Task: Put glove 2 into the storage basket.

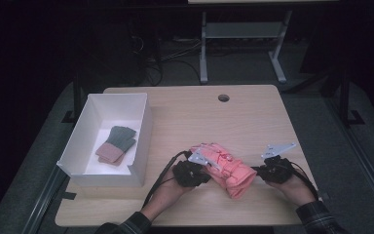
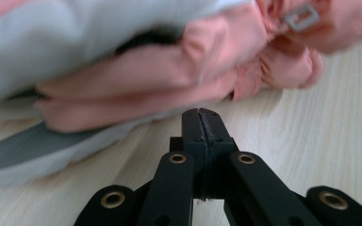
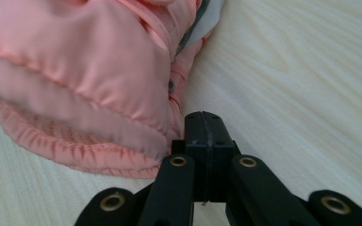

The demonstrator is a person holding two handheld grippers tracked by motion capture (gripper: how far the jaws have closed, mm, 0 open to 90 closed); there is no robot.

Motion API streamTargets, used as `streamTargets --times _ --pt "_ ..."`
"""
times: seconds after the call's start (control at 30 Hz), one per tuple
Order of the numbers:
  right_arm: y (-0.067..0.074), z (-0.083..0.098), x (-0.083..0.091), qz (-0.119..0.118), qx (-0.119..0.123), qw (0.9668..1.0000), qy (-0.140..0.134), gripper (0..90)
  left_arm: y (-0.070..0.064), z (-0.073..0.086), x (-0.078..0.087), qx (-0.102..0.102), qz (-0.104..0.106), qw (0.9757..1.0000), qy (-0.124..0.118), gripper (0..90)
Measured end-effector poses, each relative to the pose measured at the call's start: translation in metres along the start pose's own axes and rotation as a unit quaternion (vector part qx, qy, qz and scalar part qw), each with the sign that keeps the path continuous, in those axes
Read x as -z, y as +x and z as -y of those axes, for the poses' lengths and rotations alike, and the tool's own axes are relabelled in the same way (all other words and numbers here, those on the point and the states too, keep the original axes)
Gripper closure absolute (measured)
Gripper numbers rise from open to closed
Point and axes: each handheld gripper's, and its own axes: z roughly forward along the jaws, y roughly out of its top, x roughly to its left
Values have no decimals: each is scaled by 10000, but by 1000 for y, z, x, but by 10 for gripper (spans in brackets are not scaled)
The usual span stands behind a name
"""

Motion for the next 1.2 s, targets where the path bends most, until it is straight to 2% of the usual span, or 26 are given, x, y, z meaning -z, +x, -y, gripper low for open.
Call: streamTargets --times 0.1,0.17,0.2,0.3,0.33,0.4,0.5,0.57,0.6,0.63,0.7,0.77,1.0,1.2 --pt "3 0 -3 -53 26 10000 73 900 2 -3 -3 52 9 10000 -31 897" --pt "5 0 -2 -91 61 9999 22 900 3 -3 -4 108 -1 9999 -58 897" --pt "7 1 -2 -99 44 9999 36 900 5 -2 -2 70 -15 10000 -30 897" --pt "12 1 -2 -175 109 9998 50 900 7 -2 0 137 -43 9998 -100 897" --pt "14 2 -3 -200 92 9997 51 900 9 -2 1 82 -46 9999 -63 897" --pt "18 2 -3 -250 76 9996 60 900 10 -1 1 181 -28 9998 -127 897" --pt "25 2 -5 -299 145 9994 39 900 14 0 3 118 -7 9999 -50 897" --pt "30 1 -6 -361 104 9993 51 900 15 2 4 124 10 9999 -63 896" --pt "31 0 -7 -402 83 9991 49 900 18 5 7 126 83 9999 -33 896" --pt "36 -1 -10 -470 118 9988 84 900 19 6 8 185 79 9998 -71 897" --pt "38 -1 -12 -491 137 9987 90 900 21 8 10 160 93 9998 -36 897" --pt "48 -3 -17 -611 185 9979 129 900 25 11 14 241 178 9995 -84 897" --pt "68 -8 -28 -837 355 9957 188 900 29 13 16 164 358 9992 -57 896" --pt "83 -12 -37 -1001 545 9933 206 900 33 15 17 181 501 9986 -61 897"
